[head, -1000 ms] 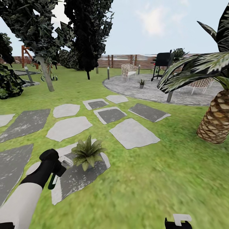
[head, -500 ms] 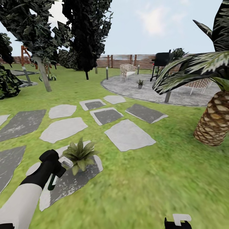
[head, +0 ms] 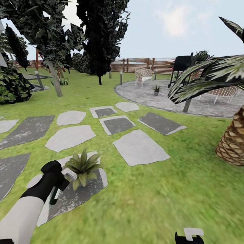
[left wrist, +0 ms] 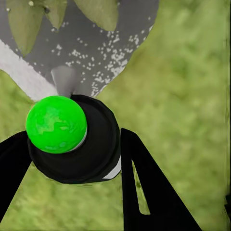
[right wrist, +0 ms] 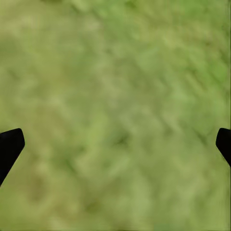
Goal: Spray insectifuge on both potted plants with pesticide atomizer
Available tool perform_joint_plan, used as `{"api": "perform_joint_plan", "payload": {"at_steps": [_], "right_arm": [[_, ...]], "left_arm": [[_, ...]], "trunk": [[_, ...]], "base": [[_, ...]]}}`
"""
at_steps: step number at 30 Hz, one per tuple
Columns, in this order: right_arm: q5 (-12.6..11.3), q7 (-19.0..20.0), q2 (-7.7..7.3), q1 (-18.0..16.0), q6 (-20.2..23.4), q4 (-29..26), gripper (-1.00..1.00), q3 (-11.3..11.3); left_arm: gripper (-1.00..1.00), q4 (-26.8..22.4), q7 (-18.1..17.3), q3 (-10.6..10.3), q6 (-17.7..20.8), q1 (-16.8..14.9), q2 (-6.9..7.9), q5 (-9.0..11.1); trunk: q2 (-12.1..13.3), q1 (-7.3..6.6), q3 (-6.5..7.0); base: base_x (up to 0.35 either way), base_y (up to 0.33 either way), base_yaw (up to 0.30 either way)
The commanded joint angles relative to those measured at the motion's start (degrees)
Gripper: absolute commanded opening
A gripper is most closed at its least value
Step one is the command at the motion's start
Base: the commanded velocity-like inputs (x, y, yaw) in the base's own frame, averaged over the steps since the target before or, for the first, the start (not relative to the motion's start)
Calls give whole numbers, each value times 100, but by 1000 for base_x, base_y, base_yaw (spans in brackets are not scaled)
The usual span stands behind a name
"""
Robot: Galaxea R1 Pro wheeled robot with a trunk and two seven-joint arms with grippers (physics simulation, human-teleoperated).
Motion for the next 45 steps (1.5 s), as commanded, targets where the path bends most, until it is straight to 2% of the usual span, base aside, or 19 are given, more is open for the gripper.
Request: {"api": "perform_joint_plan", "payload": {"at_steps": [1, 2, 4, 6, 7, 9, 10, 12, 15, 20, 22, 24, 31, 36, 43, 44, 45], "right_arm": [[60, -16, 1, -4, -16, 7, 100, -47], [60, -16, 1, -4, -16, 7, 100, -47], [60, -16, 1, -4, -16, 7, 100, -47], [60, -16, 1, -4, -16, 7, 100, -47], [60, -16, 1, -4, -16, 7, 100, -47], [60, -16, 1, -4, -16, 7, 100, -47], [60, -16, 1, -4, -16, 7, 100, -47], [60, -16, 1, -4, -16, 7, 100, -45], [60, -16, 1, -4, -16, 7, 100, -45], [60, -16, 1, -4, -16, 7, 100, -46], [60, -16, -7, -5, -16, 7, 100, -47], [60, -16, -21, -4, -18, 7, 100, -47], [60, -16, -28, -4, -16, 0, 100, -47], [60, -16, -26, -4, -16, -2, 100, -47], [60, -16, -18, -4, -16, -1, 100, -47], [60, -16, -17, -4, -16, 0, 100, -47], [60, -16, -14, -4, -16, 3, 100, -47]], "left_arm": [[-100, 14, -99, 1, 10, -5, 2, -47], [-100, 27, -273, 5, 0, -16, 19, -42], [-100, 94, -912, -14, -45, -26, 70, -72], [-100, 126, -1472, -109, -67, -54, 201, -248], [-100, 139, -1979, -264, -76, -75, 361, -539], [-100, 145, -2456, -400, -85, -84, 440, -857], [-100, 123, -2803, -463, -89, -92, 472, -1186], [-100, 88, -3029, -495, -91, -97, 490, -1541], [-100, 77, -3102, -498, -97, -95, 498, -1666], [-100, 63, -3118, -482, -92, -98, 494, -1679], [-100, 49, -3120, -481, -87, -162, 494, -1685], [-100, 50, -3167, -479, -87, -400, 498, -1690], [-100, 52, -3189, -505, -91, -485, 494, -1714], [-100, 47, -3189, -507, -85, -486, 498, -1714], [-100, 43, -3189, -512, -83, -494, 503, -1723], [-100, 43, -3189, -514, -83, -494, 503, -1752], [-100, 43, -3189, -505, -83, -514, 500, -1982]], "trunk": [[-2, 2, -5], [-2, 2, -5], [-2, 2, -5], [-2, 2, -5], [-2, 2, -5], [-2, 2, -5], [-2, 2, -5], [-2, 2, -5], [-2, 2, -5], [-2, 2, -5], [-2, 2, -5], [-2, 2, -5], [-2, 2, -5], [-2, 2, -5], [-2, 2, -5], [-2, 2, -5], [-2, 2, -5]], "base": [[261, -171, 2], [262, -171, 1], [210, -127, 1], [92, -49, 0], [32, -17, 0], [17, -9, 0], [5, -3, 0], [2, -1, 21], [1, 0, 170], [0, 0, 210], [0, 0, 30], [0, 0, 8], [8, -3, 0], [131, -206, 2], [-129, -252, 172], [-216, -192, 269], [-70, -59, 250]]}}
